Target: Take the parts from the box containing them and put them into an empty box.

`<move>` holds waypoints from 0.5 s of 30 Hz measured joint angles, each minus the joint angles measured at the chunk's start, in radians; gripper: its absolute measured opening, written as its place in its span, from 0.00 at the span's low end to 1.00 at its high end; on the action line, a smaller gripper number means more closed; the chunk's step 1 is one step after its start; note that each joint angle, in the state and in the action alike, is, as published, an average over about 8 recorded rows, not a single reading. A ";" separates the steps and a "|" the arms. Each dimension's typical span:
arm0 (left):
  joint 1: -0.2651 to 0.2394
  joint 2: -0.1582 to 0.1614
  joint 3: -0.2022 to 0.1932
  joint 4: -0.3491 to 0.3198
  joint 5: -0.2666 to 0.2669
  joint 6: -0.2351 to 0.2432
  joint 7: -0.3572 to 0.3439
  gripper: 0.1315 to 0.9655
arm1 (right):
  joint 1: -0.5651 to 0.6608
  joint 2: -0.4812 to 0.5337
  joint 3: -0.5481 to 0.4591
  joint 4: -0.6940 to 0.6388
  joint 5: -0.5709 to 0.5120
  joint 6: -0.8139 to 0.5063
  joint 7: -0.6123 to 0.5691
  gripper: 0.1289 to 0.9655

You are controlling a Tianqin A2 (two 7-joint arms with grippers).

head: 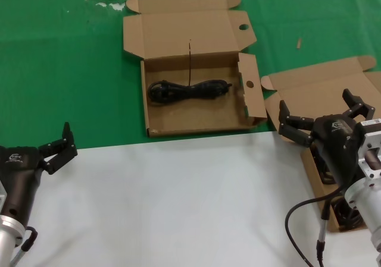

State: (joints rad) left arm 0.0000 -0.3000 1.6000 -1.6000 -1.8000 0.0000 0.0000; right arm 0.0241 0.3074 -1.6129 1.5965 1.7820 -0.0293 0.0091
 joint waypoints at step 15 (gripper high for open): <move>0.000 0.000 0.000 0.000 0.000 0.000 0.000 1.00 | 0.000 0.000 0.000 0.000 0.000 0.000 0.000 1.00</move>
State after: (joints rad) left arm 0.0000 -0.3000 1.6000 -1.6000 -1.8000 0.0000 0.0000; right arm 0.0241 0.3074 -1.6129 1.5965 1.7820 -0.0293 0.0091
